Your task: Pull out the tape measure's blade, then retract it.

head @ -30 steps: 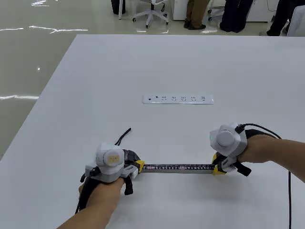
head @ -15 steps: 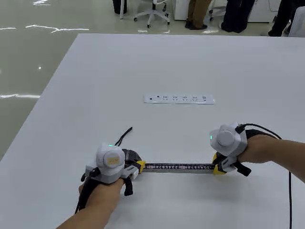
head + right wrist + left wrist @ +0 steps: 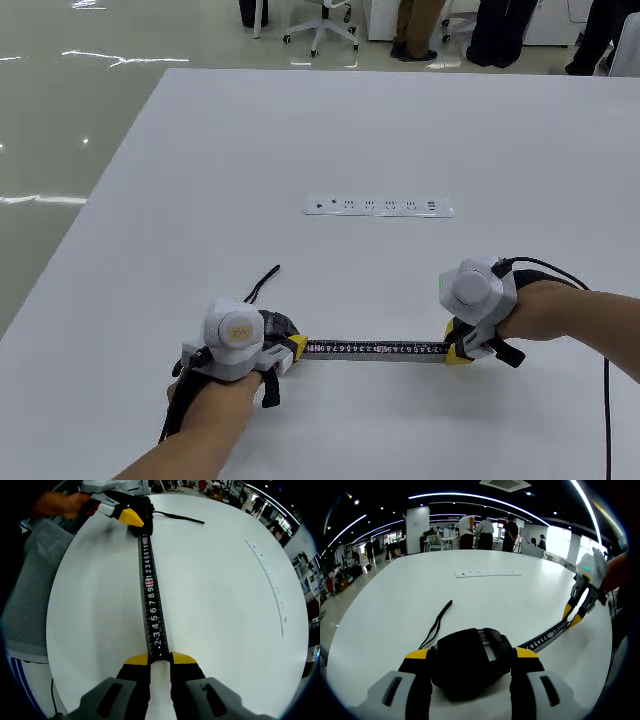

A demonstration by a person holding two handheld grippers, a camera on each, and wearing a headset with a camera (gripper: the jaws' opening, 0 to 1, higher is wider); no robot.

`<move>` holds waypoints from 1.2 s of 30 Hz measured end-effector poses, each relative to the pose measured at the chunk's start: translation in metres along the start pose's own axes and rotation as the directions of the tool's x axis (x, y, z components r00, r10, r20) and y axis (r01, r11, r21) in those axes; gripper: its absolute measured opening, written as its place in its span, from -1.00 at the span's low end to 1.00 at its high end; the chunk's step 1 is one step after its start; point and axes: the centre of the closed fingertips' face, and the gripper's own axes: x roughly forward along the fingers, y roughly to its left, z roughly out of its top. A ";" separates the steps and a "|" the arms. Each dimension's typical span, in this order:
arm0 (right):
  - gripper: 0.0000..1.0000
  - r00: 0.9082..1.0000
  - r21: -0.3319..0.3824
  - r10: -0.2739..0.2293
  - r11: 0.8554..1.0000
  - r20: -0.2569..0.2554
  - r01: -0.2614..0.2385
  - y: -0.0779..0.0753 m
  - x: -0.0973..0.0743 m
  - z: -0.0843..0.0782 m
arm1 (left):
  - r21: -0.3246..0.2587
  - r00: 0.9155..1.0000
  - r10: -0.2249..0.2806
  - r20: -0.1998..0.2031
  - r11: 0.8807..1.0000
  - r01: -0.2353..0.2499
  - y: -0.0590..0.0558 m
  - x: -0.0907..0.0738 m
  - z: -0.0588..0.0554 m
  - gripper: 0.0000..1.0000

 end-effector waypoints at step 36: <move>-0.72 1.000 -0.010 0.005 1.000 -0.001 -0.005 0.000 0.004 0.011 | -0.004 1.000 -0.002 -0.001 1.000 0.002 -0.001 0.001 0.000 0.19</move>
